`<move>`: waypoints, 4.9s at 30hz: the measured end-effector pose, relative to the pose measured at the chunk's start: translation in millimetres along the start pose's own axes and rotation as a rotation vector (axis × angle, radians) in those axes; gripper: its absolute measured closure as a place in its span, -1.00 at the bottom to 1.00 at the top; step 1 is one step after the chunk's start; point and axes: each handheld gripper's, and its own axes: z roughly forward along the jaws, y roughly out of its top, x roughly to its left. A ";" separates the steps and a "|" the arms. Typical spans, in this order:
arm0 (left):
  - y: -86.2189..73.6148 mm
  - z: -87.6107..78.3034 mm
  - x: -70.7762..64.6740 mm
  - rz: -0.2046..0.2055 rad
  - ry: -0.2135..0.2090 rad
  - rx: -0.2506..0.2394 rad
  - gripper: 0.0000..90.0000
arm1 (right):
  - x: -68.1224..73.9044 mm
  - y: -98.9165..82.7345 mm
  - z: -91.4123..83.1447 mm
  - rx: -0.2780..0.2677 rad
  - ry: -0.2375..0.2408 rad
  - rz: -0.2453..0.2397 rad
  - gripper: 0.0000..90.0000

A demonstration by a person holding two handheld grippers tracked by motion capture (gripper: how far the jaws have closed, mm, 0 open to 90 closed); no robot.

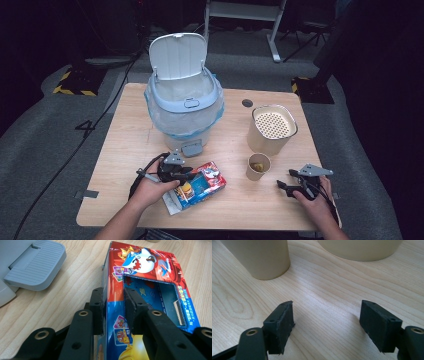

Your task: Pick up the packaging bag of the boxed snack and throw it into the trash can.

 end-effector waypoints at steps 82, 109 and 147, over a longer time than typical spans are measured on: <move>198.4 -161.8 28.7 0.068 0.325 -0.713 0.66 | 1.2 1.7 2.2 0.001 -0.008 0.006 -0.42; 232.8 -137.4 70.9 0.029 0.524 -0.723 0.66 | 1.2 1.7 2.4 0.000 -0.009 0.007 -0.42; 224.6 -127.0 79.5 -0.035 0.558 -0.570 0.55 | 1.2 1.7 2.3 0.000 -0.008 0.007 -0.42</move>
